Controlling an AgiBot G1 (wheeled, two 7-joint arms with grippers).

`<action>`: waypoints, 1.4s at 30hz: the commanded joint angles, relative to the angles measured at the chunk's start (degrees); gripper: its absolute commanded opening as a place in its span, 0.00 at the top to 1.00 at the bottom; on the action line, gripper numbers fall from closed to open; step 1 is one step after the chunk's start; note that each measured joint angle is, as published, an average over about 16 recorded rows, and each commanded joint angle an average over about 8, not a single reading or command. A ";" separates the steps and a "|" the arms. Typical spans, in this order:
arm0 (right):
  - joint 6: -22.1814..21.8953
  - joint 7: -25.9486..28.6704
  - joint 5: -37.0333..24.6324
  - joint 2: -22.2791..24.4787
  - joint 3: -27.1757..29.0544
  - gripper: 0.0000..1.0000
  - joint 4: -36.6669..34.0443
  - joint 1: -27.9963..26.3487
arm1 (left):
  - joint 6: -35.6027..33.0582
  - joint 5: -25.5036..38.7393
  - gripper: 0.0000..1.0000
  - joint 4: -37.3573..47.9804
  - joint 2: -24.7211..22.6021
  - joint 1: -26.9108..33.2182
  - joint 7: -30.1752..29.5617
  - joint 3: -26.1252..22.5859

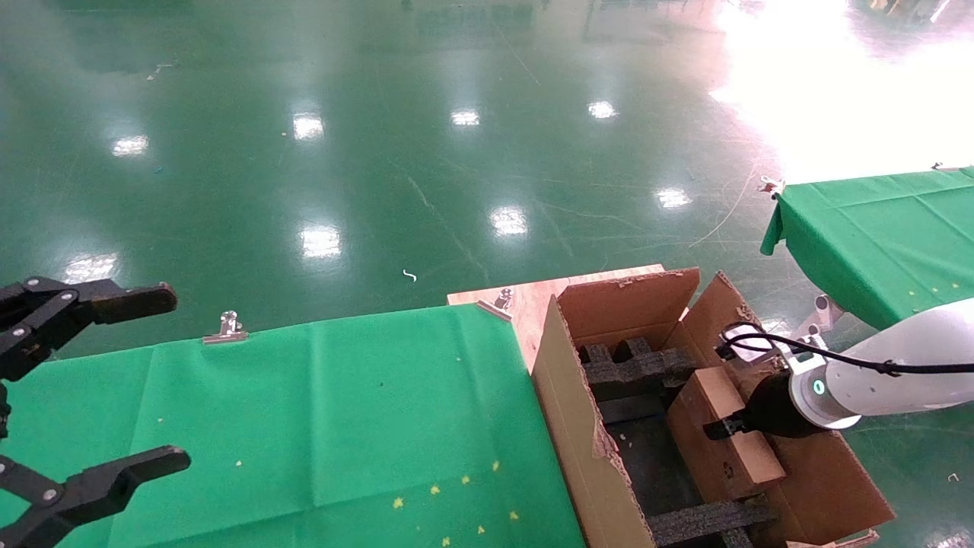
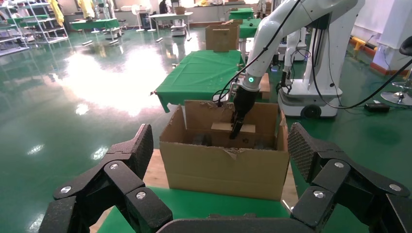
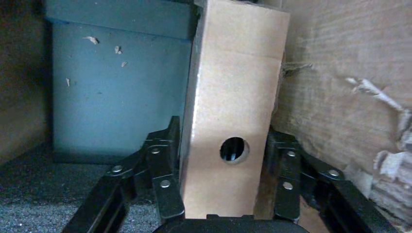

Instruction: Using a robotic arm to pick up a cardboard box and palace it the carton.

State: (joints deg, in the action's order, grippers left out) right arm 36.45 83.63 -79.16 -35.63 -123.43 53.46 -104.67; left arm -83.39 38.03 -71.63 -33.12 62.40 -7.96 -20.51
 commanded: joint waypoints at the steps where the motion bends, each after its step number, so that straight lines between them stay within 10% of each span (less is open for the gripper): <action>1: 0.08 0.09 -0.16 0.15 -0.05 0.00 0.27 -0.24 | 0.00 0.00 0.00 0.00 0.00 0.00 0.00 0.00; 20: -0.19 -0.18 0.65 4.49 4.58 0.00 10.16 -11.78 | 0.00 0.00 0.00 0.00 0.00 0.00 0.00 -0.01; 42: 6.51 -20.03 24.54 11.39 17.57 0.00 23.96 -15.86 | 0.03 -0.05 0.00 0.02 0.02 -0.01 0.01 0.00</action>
State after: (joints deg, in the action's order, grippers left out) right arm 42.96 63.43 -55.17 -24.44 -105.43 77.37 -120.13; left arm -83.36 37.98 -71.62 -33.11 62.40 -7.95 -20.51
